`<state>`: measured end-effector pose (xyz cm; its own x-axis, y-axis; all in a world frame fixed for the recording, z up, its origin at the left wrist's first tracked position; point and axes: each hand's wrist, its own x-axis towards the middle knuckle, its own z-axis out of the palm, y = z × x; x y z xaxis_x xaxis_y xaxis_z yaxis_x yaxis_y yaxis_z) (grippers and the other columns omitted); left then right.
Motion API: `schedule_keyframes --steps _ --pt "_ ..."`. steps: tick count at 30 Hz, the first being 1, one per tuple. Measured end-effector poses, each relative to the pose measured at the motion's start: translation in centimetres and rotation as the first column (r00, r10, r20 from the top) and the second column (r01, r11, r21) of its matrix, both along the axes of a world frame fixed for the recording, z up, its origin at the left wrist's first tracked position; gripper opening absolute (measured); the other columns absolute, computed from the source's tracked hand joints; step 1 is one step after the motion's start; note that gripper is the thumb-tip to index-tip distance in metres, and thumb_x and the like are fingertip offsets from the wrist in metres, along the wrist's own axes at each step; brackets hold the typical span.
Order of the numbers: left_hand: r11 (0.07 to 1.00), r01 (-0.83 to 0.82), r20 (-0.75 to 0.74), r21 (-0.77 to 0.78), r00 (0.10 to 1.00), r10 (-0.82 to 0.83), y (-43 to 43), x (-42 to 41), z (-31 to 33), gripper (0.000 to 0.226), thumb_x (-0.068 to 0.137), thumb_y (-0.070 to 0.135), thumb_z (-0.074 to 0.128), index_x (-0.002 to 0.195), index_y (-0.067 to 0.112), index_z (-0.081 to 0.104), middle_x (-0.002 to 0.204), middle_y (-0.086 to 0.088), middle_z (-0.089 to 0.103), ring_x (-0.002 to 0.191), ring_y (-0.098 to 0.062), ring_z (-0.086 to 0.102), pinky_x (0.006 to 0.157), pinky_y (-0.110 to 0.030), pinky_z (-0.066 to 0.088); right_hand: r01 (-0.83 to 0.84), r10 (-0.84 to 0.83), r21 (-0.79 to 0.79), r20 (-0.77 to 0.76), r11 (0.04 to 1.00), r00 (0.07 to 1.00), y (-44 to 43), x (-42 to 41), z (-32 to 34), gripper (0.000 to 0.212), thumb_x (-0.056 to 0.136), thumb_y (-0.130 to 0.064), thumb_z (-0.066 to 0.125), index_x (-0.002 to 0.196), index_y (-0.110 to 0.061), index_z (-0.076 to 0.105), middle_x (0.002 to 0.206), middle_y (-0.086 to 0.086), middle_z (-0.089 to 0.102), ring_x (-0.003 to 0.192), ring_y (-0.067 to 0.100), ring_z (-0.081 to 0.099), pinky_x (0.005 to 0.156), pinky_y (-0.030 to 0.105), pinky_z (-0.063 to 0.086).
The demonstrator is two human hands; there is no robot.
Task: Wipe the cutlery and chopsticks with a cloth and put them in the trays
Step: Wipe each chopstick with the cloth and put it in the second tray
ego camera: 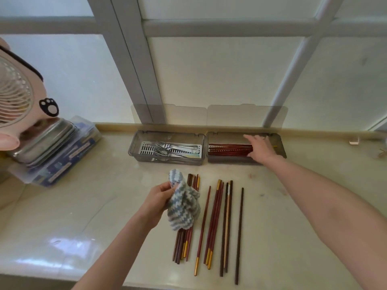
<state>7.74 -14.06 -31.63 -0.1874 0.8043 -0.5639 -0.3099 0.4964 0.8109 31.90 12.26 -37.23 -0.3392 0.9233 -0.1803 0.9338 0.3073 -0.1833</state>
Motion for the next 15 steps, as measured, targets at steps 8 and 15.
schedule_keyframes --steps 8,15 --pt "0.969 -0.246 0.116 0.008 0.963 0.244 -0.3 -2.0 -1.1 0.029 0.099 0.016 0.038 0.118 0.005 0.056 0.105 -0.013 0.066 0.089 -0.022 0.065 0.068 -0.031 0.056 -0.182 0.319 0.336 -0.417 0.924 0.851 -8.2 -4.3 -1.5 0.031 0.086 0.002 0.055 0.112 -0.013 0.064 0.108 0.004 0.062 0.099 0.019 0.058 0.092 0.036 0.049" --pt "0.913 -0.405 0.101 -0.044 0.908 0.408 -1.0 -3.2 -1.9 0.034 0.098 0.019 0.04 0.125 0.001 0.052 0.105 -0.016 0.064 0.089 -0.026 0.062 0.073 -0.035 0.055 -0.747 0.765 0.171 -0.196 0.642 0.613 -16.7 -7.7 -4.9 0.037 0.078 0.002 0.058 0.11 -0.015 0.064 0.113 0.003 0.058 0.107 0.021 0.052 0.097 0.039 0.043"
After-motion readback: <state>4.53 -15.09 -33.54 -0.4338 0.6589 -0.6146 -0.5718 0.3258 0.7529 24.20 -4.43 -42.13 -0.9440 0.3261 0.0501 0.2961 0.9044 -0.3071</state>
